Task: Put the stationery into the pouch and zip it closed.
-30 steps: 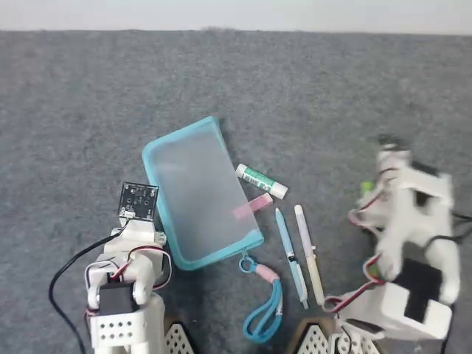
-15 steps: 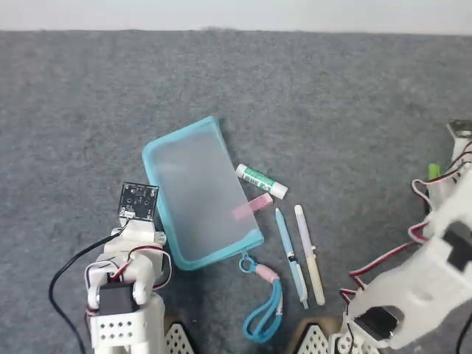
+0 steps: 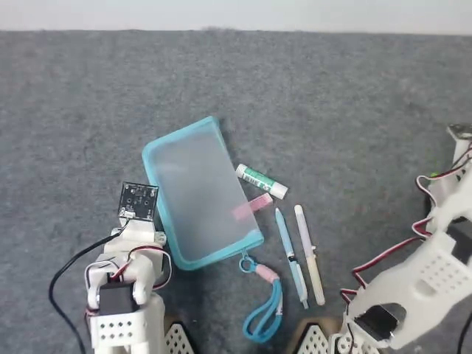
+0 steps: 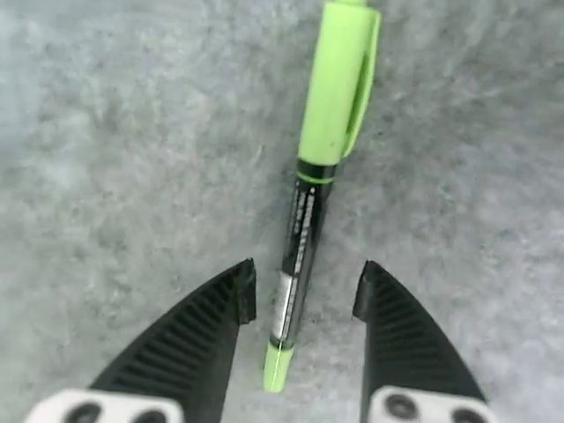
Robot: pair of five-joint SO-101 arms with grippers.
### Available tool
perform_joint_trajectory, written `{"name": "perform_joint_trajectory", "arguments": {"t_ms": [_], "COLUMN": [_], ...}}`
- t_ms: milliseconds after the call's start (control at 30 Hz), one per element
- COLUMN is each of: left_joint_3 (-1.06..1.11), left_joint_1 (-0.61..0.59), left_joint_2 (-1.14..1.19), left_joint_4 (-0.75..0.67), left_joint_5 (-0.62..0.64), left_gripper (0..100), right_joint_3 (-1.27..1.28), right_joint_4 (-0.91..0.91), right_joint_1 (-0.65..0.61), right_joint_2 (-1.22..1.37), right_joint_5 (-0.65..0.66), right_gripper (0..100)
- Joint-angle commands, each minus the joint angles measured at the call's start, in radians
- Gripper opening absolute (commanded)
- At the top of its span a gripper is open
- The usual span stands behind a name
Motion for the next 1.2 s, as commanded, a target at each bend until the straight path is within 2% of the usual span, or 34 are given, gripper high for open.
{"name": "perform_joint_trajectory", "arguments": {"t_ms": [0, 200, 433, 600, 700, 1167], "left_joint_3": [-0.01, -0.01, -0.01, -0.01, -0.01, -0.01], "left_joint_1": [-0.005, -0.005, -0.005, -0.005, -0.005, -0.005], "left_joint_2": [-0.021, -0.021, -0.021, -0.021, -0.021, -0.021], "left_joint_4": [0.005, 0.005, 0.005, 0.005, 0.005, 0.005], "left_joint_5": [-0.011, -0.011, -0.011, -0.011, -0.011, -0.011], "left_gripper": [1, 1, 1, 1, 1, 1], "right_joint_3": [-0.051, 0.035, 0.514, 0.718, 0.764, 1.007], "right_joint_4": [0.084, 0.217, 0.047, 0.022, -0.013, -0.274], "right_joint_1": [-0.061, -0.323, -0.694, -0.906, -0.963, -1.017], "right_joint_2": [-0.16, -0.371, -0.68, -0.8, -0.805, -0.805], "right_joint_5": [-0.051, -0.21, -0.341, -0.4, -0.423, -0.42], "right_gripper": [18.0, 18.0, 18.0, 18.0, 18.0, 18.0]}}
